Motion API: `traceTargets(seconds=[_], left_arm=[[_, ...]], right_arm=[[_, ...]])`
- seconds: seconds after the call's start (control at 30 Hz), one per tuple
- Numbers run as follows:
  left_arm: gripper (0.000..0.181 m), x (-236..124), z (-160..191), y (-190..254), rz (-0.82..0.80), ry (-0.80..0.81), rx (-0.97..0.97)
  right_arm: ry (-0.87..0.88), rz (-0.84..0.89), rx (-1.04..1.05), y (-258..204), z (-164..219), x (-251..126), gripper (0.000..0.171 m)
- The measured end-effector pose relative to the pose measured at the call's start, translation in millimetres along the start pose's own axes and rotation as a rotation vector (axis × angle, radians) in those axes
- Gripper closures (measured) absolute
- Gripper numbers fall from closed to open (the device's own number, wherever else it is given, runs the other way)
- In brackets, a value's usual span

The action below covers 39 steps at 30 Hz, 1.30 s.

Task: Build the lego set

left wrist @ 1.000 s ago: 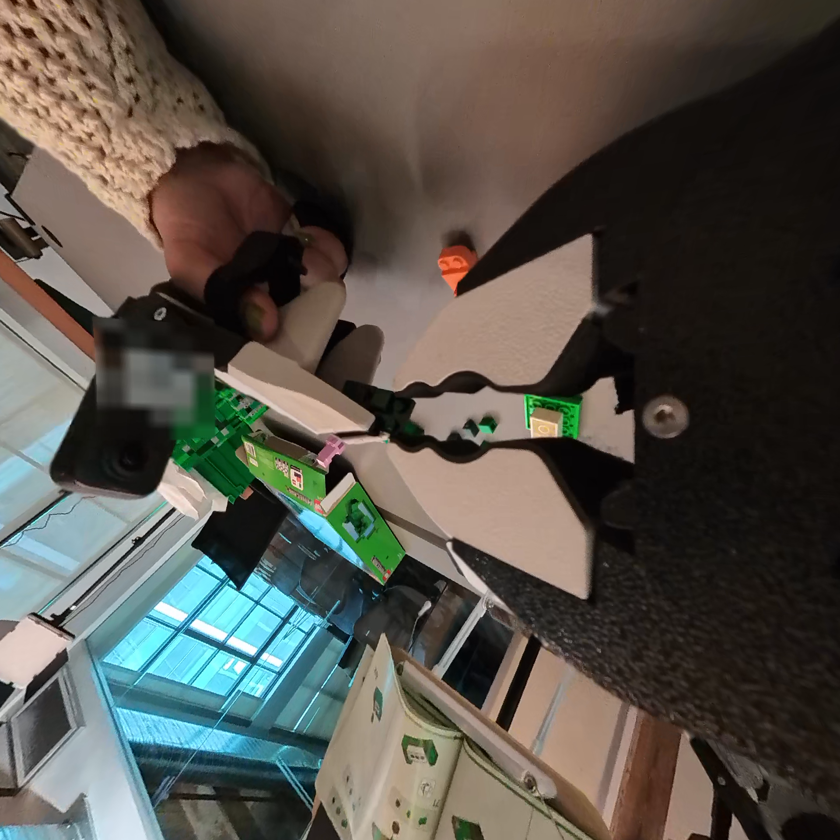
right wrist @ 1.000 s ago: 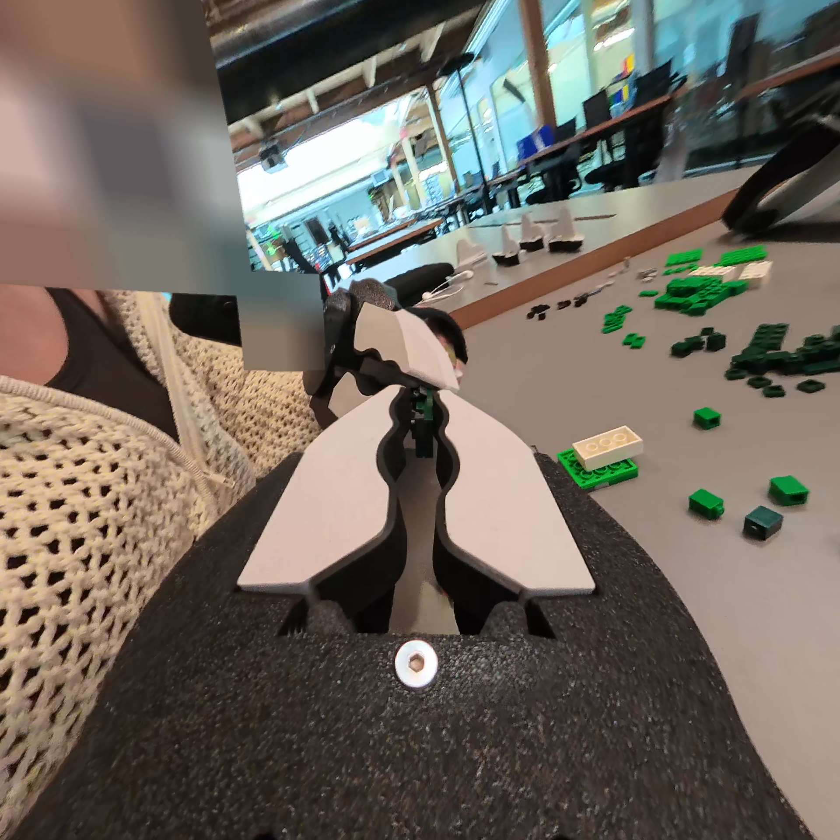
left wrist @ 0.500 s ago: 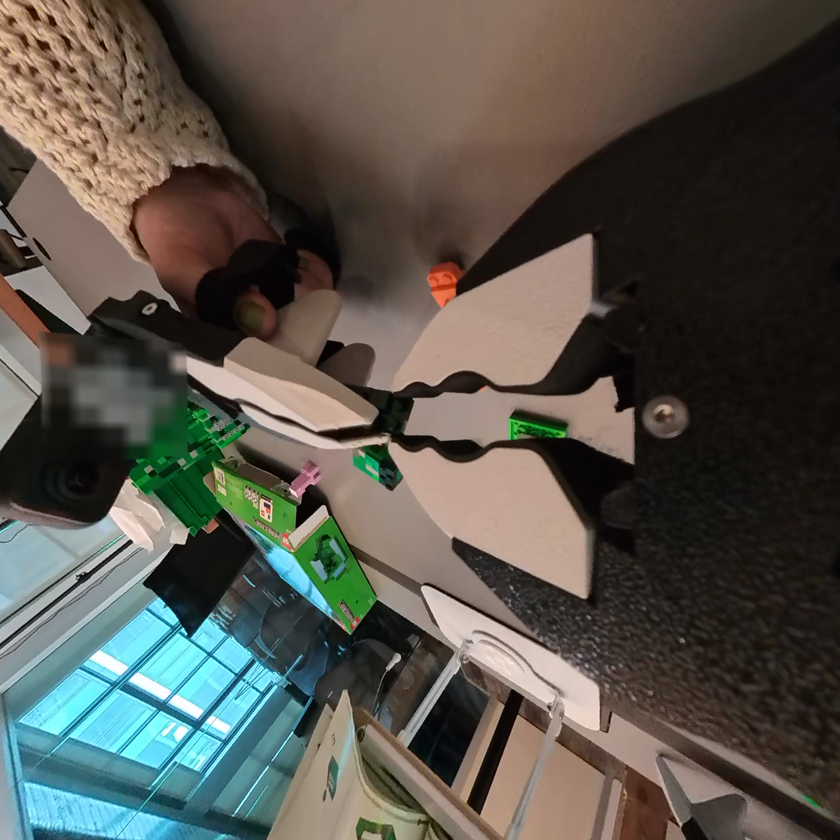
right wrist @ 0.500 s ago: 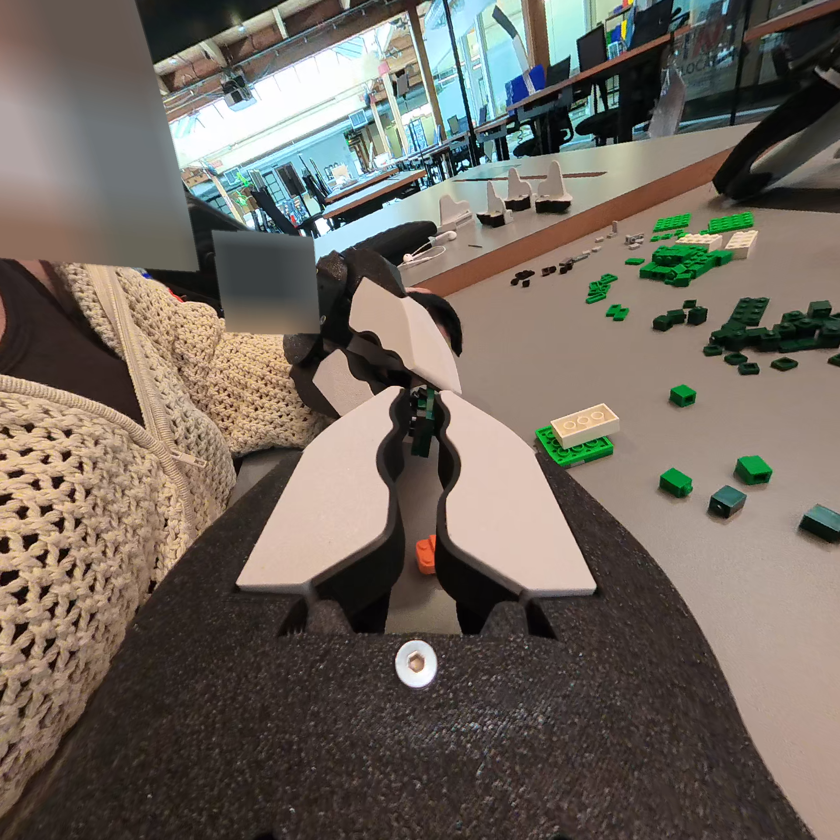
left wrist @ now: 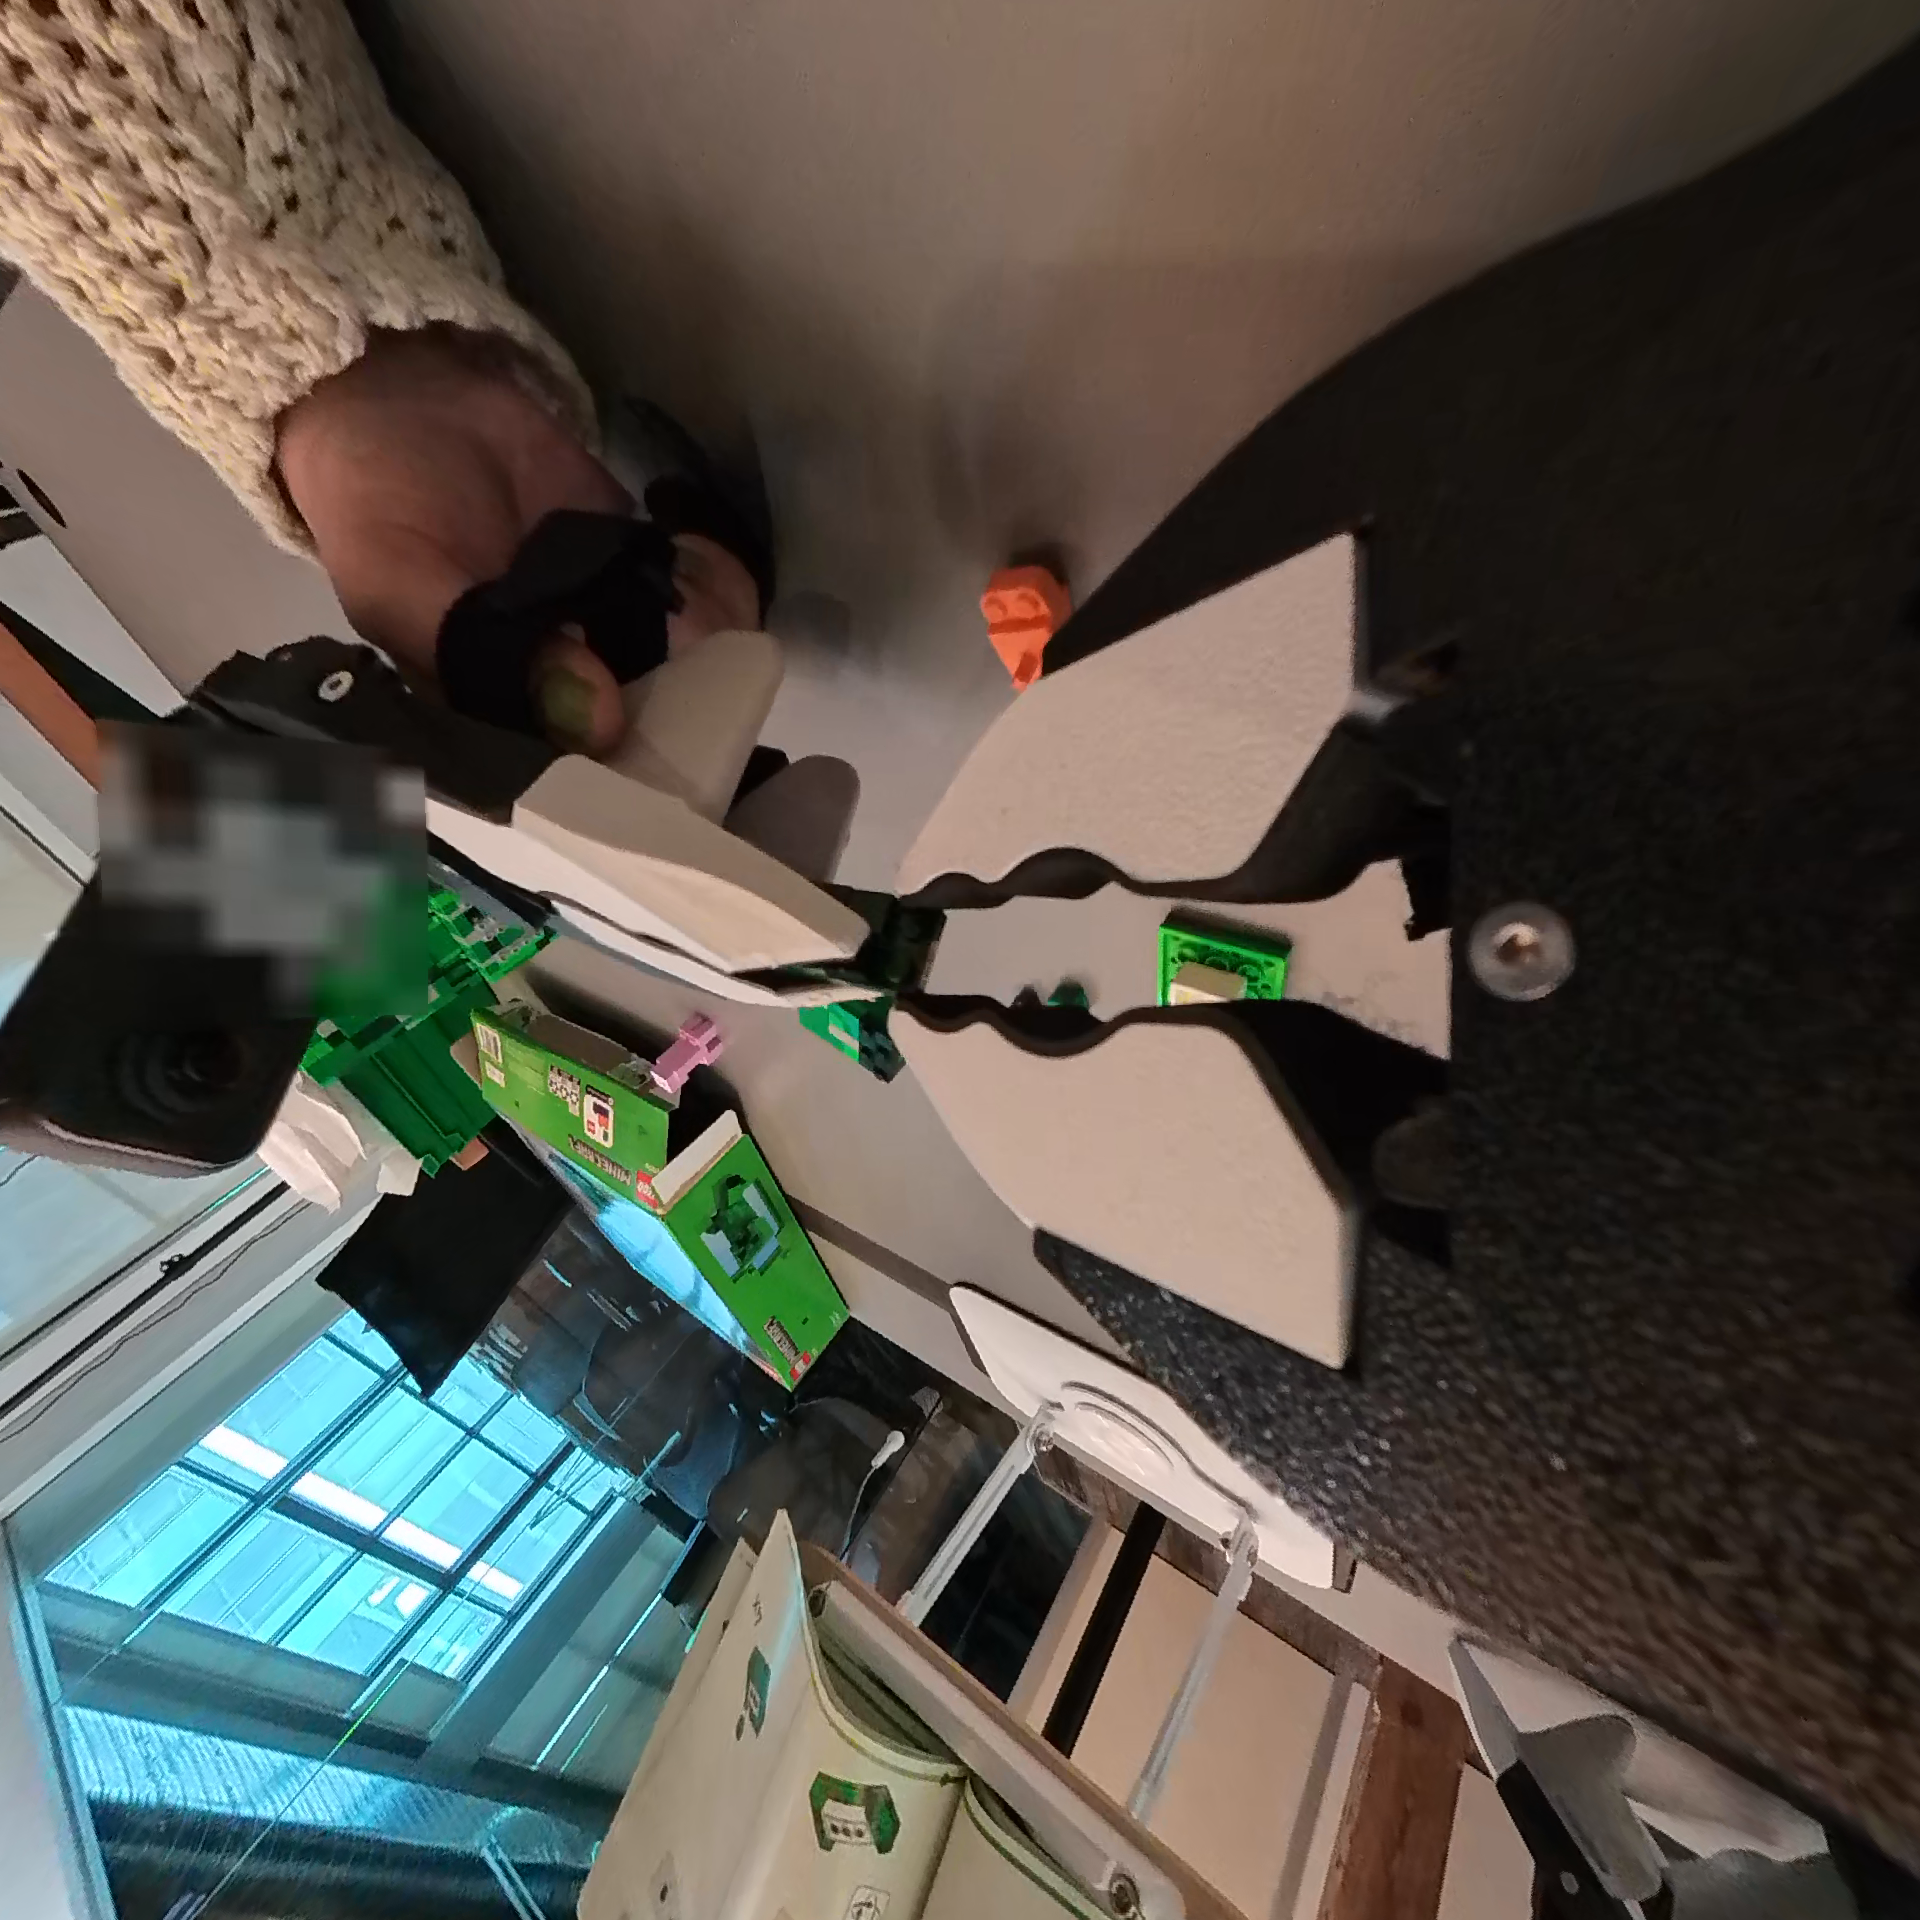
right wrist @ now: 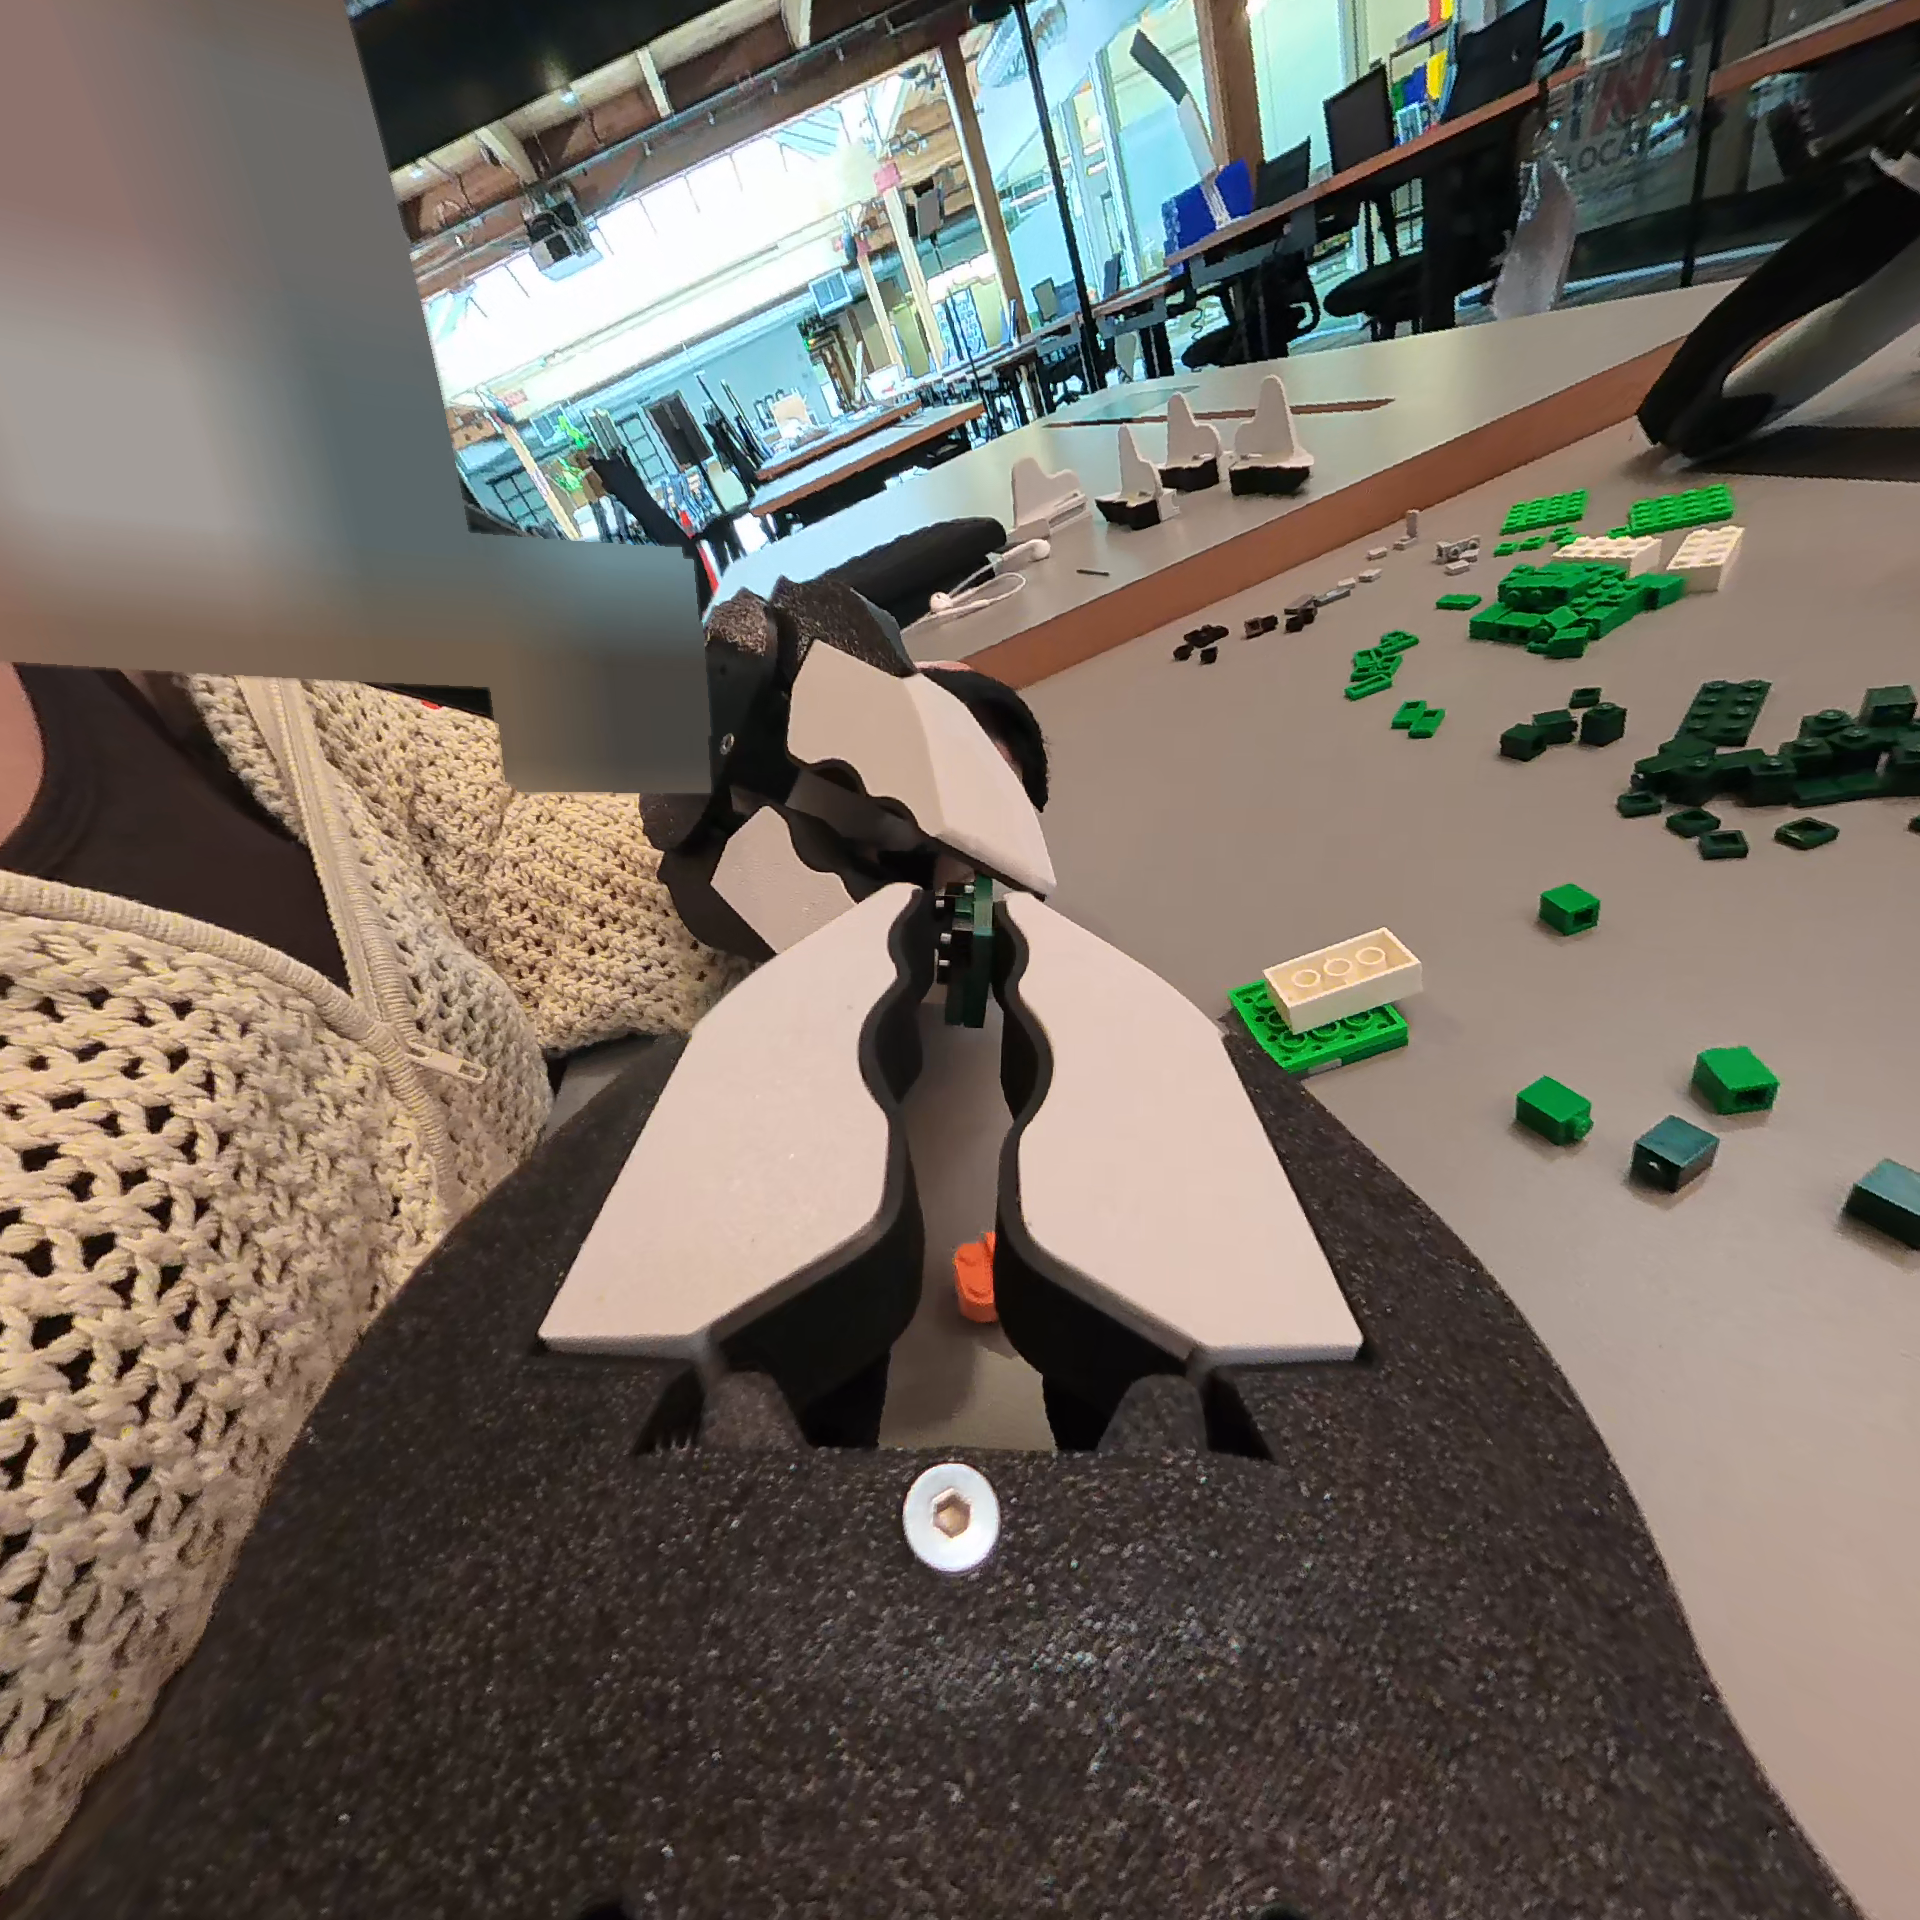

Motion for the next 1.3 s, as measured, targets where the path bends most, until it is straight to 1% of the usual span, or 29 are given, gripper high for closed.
traceTargets(seconds=[0.17, 0.3, 0.53, 0.67, 0.77, 0.8, 0.83, 0.87, 0.9, 0.97, 1.1, 1.2, 1.3], left_arm=[[0.166, -0.4, -2.0, 0.4, -0.032, -0.017, 0.026], [0.166, -1.0, -3.4, 0.5, -0.042, -0.011, 0.027], [0.166, -1.5, -3.2, 0.2, -0.063, -0.027, 0.049], [0.166, -1.4, -3.0, 0.6, -0.062, -0.031, 0.055], [0.166, -1.2, -2.1, -0.9, -0.033, -0.004, 0.011], [0.166, -0.9, -1.9, -1.4, -0.020, 0.003, -0.015], [0.166, -0.3, -0.4, -1.9, -0.009, -0.003, -0.035], [0.166, 0.5, 2.1, -2.7, 0.000, -0.021, -0.049], [0.166, 1.4, 4.6, -3.7, 0.015, -0.035, -0.065], [0.166, 3.0, 9.3, -5.2, 0.067, -0.052, -0.125], [0.166, 7.6, 19.9, -5.8, 0.224, -0.065, -0.301], [0.166, 10.7, 24.7, -4.6, 0.309, -0.068, -0.399], [0.166, 11.1, 25.2, -4.1, 0.336, -0.072, -0.417]], right_arm=[[0.027, 0.012, -0.008, -2.4, -0.1, 0.3, 0.162], [0.044, 0.007, 0.024, -2.9, 0.0, 0.3, 0.162], [0.053, 0.060, -0.011, -4.7, 0.3, 2.0, 0.163], [0.047, 0.049, 0.008, -3.6, 0.4, 2.0, 0.163], [0.050, 0.004, 0.047, -0.9, -0.2, 1.2, 0.163], [0.056, 0.001, 0.046, -0.6, -0.3, 0.5, 0.163], [0.071, 0.006, 0.027, -0.4, -1.5, -0.8, 0.152], [0.083, 0.020, -0.011, 0.1, -2.7, -3.2, 0.141], [0.084, 0.036, -0.064, 0.7, -3.7, -5.9, 0.136], [0.044, 0.093, -0.203, 3.0, -4.3, -10.9, 0.130], [-0.094, 0.134, -0.504, 0.1, 0.6, -14.2, 0.129], [-0.197, 0.153, -0.639, -2.4, 5.6, -11.6, 0.131], [-0.258, 0.159, -0.742, -4.3, 10.4, -9.3, 0.137]])
Point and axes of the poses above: each gripper's, where its closed fingertips meet, x out along the fingers, z out of its underside, y = z × x across the jaws, the point moved 8 cm from there along -x, back along the fingers, and after that the axes turned 8 degrees about z, right-handed, at the moved point
